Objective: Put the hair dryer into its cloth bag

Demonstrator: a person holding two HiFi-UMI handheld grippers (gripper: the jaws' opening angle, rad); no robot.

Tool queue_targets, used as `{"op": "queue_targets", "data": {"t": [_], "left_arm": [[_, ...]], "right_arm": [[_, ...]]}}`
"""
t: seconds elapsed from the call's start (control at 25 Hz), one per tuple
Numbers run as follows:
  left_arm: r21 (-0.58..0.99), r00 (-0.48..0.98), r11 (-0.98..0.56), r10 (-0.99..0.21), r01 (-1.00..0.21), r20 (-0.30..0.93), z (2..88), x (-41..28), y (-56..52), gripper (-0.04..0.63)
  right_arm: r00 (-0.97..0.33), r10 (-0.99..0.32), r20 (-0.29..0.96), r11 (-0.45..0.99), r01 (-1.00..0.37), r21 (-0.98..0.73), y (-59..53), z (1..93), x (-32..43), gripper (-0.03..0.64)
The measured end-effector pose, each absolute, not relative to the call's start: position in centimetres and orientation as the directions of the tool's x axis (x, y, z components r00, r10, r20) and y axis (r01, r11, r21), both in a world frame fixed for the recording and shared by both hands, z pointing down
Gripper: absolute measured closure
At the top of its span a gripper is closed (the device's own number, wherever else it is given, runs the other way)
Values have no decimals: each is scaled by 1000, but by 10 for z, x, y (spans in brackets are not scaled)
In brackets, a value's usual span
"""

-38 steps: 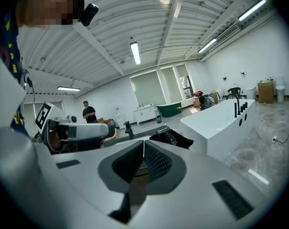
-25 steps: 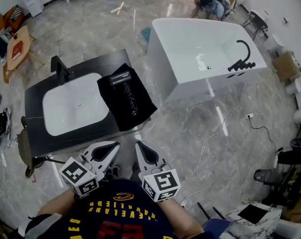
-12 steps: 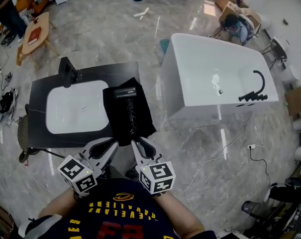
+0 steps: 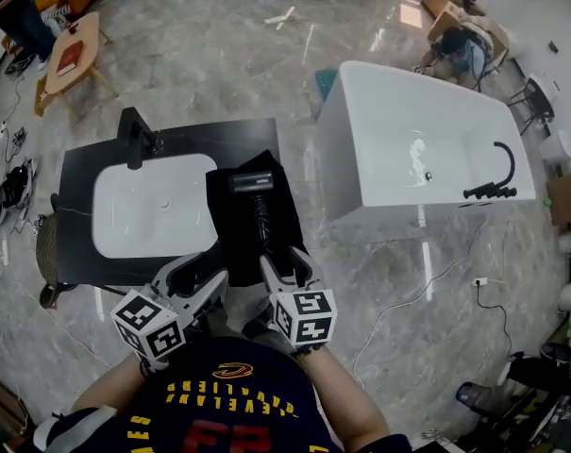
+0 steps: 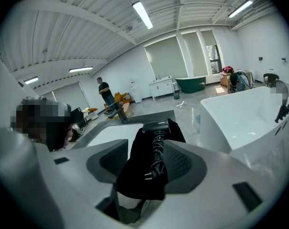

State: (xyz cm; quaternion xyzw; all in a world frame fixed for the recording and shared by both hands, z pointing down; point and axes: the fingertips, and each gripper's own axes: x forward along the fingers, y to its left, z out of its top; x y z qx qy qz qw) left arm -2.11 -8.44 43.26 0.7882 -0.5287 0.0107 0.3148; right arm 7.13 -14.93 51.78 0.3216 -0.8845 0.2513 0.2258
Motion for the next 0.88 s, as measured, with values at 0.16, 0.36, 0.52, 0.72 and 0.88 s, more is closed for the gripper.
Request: {"op": "queue_targets", "data": {"t": [0.16, 0.36, 0.52, 0.72, 0.88], "left_arm": [[514, 457, -240, -818, -824, 350, 437, -48, -90, 410], [532, 473, -242, -807, -811, 354, 442, -77, -95, 411], [539, 437, -199, -825, -819, 359, 444, -106, -90, 411], [545, 373, -126, -851, -829, 370, 447, -143, -75, 411], [548, 336, -83, -862, -832, 379, 451, -157, -67, 411]], "right_arm": [[-624, -457, 634, 643, -725, -249, -170, 552, 54, 411], [-530, -430, 731, 640, -750, -167, -200, 592, 33, 410], [-446, -358, 820, 659, -743, -117, -210, 630, 23, 377], [-372, -303, 877, 643, -759, -100, -214, 662, 15, 374], [-326, -256, 910, 660, -747, -82, -212, 676, 10, 375]]}}
